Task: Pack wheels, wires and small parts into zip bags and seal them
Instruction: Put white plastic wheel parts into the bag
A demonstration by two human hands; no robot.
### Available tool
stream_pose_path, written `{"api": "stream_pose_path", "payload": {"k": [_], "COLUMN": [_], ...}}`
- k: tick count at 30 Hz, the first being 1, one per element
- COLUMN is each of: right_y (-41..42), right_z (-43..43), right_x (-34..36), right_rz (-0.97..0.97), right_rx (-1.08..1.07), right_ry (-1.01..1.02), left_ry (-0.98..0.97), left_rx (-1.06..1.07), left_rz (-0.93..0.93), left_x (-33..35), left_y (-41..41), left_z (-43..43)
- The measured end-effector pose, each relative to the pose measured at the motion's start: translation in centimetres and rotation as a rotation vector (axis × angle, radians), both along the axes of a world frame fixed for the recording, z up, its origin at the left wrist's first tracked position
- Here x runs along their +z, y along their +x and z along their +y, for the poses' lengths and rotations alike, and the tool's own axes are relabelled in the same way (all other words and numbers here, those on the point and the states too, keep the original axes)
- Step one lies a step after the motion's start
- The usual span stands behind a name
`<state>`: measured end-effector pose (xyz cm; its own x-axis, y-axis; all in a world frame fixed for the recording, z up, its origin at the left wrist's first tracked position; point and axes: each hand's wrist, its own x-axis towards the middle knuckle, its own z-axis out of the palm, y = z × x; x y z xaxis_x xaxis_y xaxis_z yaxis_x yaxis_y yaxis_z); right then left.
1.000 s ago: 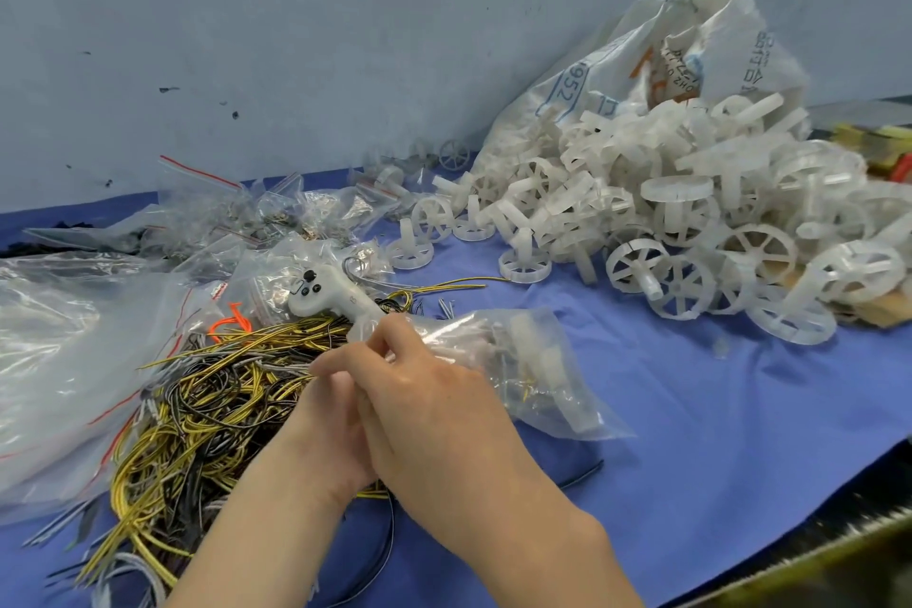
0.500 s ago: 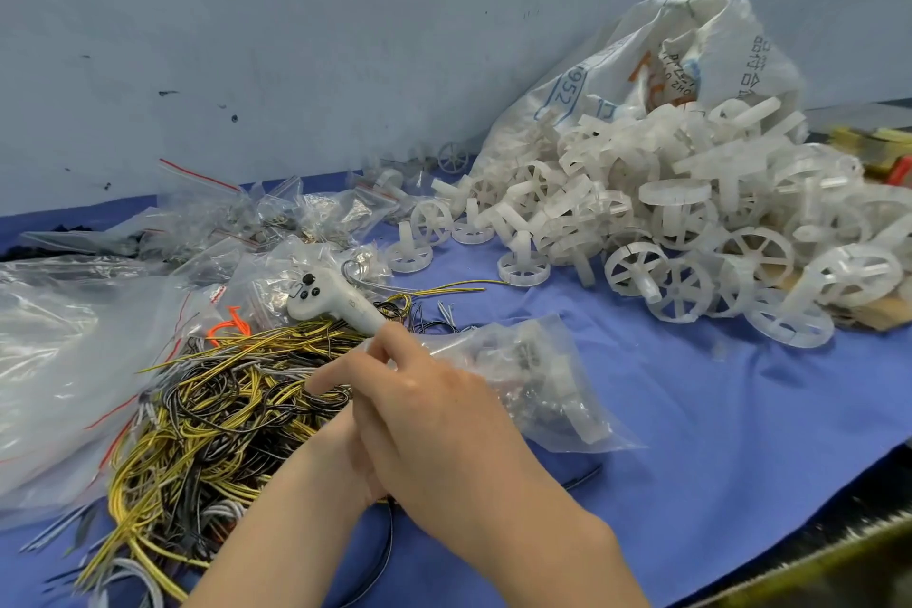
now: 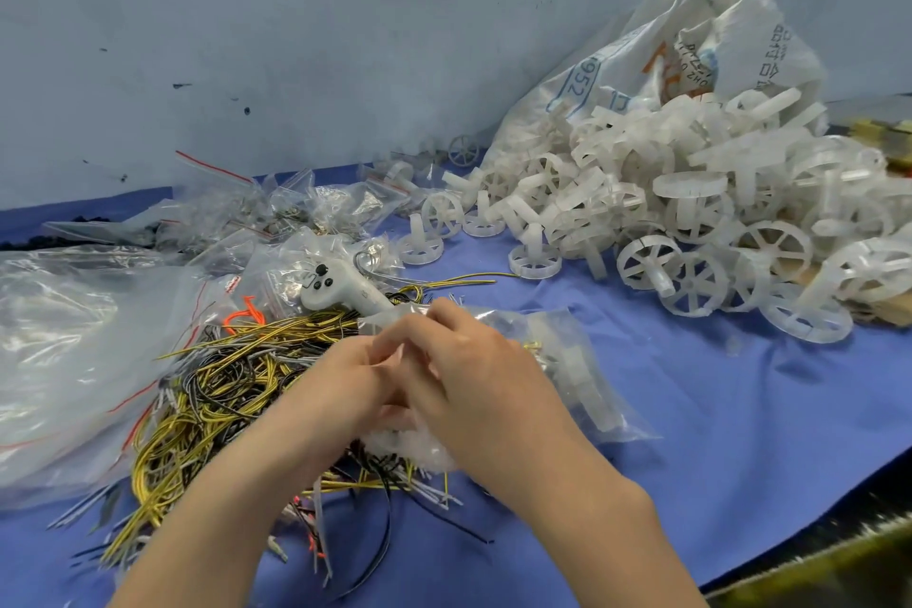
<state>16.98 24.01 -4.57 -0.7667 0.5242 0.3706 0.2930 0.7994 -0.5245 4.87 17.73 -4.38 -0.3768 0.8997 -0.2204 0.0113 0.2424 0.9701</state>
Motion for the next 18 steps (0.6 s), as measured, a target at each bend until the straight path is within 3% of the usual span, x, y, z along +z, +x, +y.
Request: {"api": "stream_pose_path", "payload": {"k": [8, 15, 18], "right_y": [-1.3, -3.2, -3.8], "right_z": [-1.3, -1.9, -2.3], "right_x": [-1.1, -2.4, -2.8], "right_rz": [-0.222, -0.272, -0.278], "right_rx": [-0.071, -0.163, -0.176], "right_ry": [0.095, 0.145, 0.177], "left_ry": [0.112, 0.211, 0.218], "left_rx": [0.214, 0.368, 0.415], "left_rz": [-0.038, -0.091, -0.017], "left_x": [0.3, 1.5, 1.7], "left_y": [-4.0, -6.7, -8.3], "left_z": [-3.5, -6.5, -8.4]}}
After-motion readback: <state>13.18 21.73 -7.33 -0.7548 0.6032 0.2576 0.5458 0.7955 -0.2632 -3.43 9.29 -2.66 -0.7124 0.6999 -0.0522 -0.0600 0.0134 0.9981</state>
